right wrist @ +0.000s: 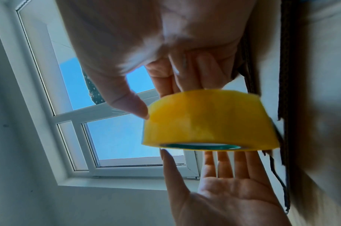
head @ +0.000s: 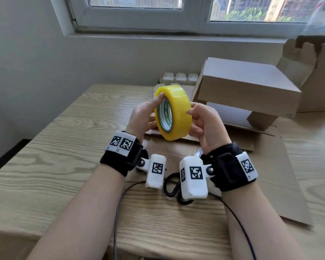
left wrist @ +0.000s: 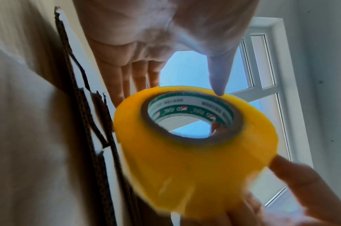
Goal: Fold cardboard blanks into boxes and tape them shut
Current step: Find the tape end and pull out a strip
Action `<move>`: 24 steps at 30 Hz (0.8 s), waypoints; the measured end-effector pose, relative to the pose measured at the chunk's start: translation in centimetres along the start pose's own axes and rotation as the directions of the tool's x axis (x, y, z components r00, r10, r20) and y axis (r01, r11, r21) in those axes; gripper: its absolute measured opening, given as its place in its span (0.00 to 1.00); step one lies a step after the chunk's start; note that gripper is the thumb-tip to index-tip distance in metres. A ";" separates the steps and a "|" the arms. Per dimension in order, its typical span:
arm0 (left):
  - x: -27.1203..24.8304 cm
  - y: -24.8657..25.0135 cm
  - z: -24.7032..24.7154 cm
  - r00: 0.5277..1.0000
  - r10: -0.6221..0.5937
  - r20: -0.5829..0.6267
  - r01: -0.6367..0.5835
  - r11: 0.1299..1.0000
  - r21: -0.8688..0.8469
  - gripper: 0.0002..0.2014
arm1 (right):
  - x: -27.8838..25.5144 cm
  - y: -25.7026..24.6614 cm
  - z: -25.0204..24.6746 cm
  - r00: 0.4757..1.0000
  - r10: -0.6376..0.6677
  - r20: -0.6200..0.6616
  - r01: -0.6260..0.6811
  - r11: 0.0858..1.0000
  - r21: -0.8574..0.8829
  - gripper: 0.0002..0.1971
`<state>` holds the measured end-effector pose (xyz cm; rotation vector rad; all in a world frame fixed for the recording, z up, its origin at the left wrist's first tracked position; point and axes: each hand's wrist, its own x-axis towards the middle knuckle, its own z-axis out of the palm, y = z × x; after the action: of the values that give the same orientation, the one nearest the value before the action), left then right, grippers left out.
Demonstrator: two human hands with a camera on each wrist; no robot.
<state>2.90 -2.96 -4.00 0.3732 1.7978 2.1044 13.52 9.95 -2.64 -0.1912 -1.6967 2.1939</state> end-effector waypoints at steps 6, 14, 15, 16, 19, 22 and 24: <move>-0.5 -0.4 0.2 0.994 0.000 0.114 -0.006 0.999 0.052 0.35 | -0.3 0.3 0.3 0.998 0.030 -0.058 -0.035 0.997 -0.074 0.11; -0.9 -0.3 0.5 1.000 -0.010 0.004 0.010 0.999 0.036 0.25 | -0.2 0.8 1.2 0.996 0.040 -0.076 -0.052 0.985 -0.162 0.06; -0.9 -0.3 0.4 0.999 -0.046 -0.019 0.047 0.999 0.006 0.21 | -0.3 0.8 1.3 0.999 0.044 -0.030 -0.048 0.987 -0.155 0.06; -0.9 -0.3 0.3 0.996 -0.082 -0.033 0.081 0.997 -0.015 0.20 | -0.4 0.8 1.4 0.999 0.047 0.016 -0.044 0.989 -0.141 0.08; -0.8 -0.1 -0.1 0.992 -0.078 -0.104 0.085 0.994 0.062 0.29 | -0.4 1.0 1.6 0.998 0.043 0.053 -0.036 0.991 -0.129 0.11; -1.0 0.2 -0.4 0.971 0.170 -0.170 -0.120 0.955 0.272 0.27 | -0.4 1.0 1.9 0.999 0.044 -0.005 -0.044 0.989 -0.138 0.11; -1.3 0.4 -0.3 0.968 0.235 -0.090 -0.204 0.942 0.267 0.17 | -0.5 0.9 1.9 0.998 0.040 -0.039 -0.046 0.987 -0.153 0.08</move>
<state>3.92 -3.85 -3.60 0.5471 2.1998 2.0787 13.16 7.81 -3.05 -0.3081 -1.8592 2.0760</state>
